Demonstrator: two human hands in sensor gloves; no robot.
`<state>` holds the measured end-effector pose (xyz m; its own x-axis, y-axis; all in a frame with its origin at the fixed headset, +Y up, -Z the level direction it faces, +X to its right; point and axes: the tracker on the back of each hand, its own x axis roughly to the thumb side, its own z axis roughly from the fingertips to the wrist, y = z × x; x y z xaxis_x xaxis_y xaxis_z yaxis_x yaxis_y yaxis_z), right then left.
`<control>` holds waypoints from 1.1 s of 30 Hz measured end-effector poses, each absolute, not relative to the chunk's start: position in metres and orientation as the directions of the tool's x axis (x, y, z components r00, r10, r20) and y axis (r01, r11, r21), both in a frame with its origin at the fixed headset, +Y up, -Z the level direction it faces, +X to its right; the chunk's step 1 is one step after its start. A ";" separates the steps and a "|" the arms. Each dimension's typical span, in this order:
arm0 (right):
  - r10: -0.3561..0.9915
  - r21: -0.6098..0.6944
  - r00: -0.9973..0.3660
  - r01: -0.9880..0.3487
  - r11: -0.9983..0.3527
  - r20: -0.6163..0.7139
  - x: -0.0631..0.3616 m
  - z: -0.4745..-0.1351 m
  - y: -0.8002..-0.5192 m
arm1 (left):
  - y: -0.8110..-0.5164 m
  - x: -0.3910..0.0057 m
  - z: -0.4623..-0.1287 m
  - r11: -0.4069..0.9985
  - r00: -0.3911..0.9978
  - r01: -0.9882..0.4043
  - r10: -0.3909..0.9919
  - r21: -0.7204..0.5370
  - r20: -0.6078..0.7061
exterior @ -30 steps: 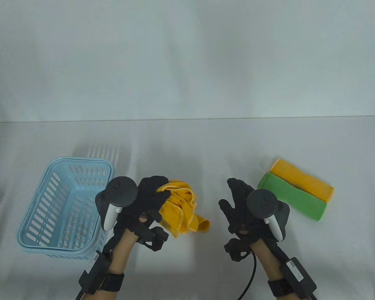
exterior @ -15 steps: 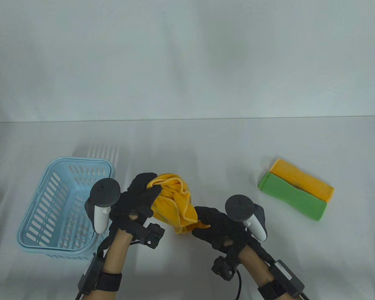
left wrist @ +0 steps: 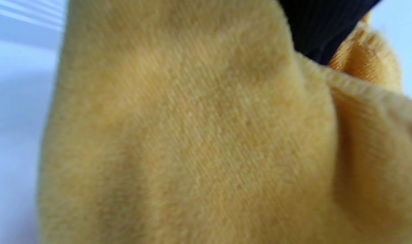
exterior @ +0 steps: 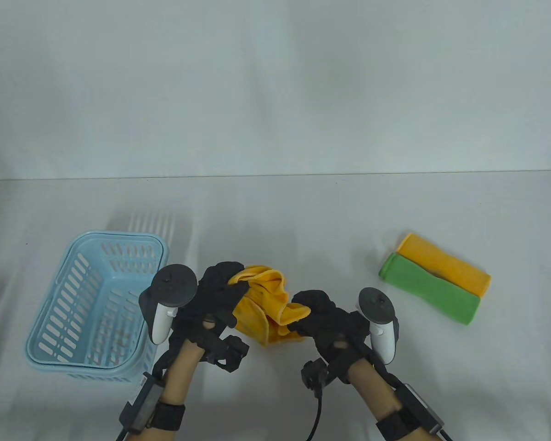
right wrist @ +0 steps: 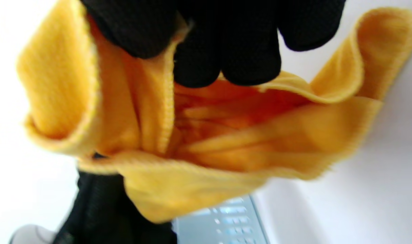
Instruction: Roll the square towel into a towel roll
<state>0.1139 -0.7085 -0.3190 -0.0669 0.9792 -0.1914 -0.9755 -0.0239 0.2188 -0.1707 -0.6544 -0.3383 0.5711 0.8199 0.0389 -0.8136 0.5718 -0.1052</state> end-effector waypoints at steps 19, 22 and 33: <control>0.932 0.015 -0.353 -0.935 -0.356 0.082 0.123 -0.315 -0.651 | -0.681 -0.136 -0.341 0.851 0.855 -0.485 0.510 -0.199 0.098; 0.904 0.011 -0.423 -0.905 -0.425 0.066 0.126 -0.322 -0.629 | -0.678 -0.142 -0.341 0.839 0.842 -0.500 0.529 -0.215 0.104; 0.858 -0.030 -0.513 -0.858 -0.513 0.023 0.140 -0.342 -0.529 | -0.655 -0.157 -0.335 0.813 0.803 -0.574 0.582 -0.101 0.125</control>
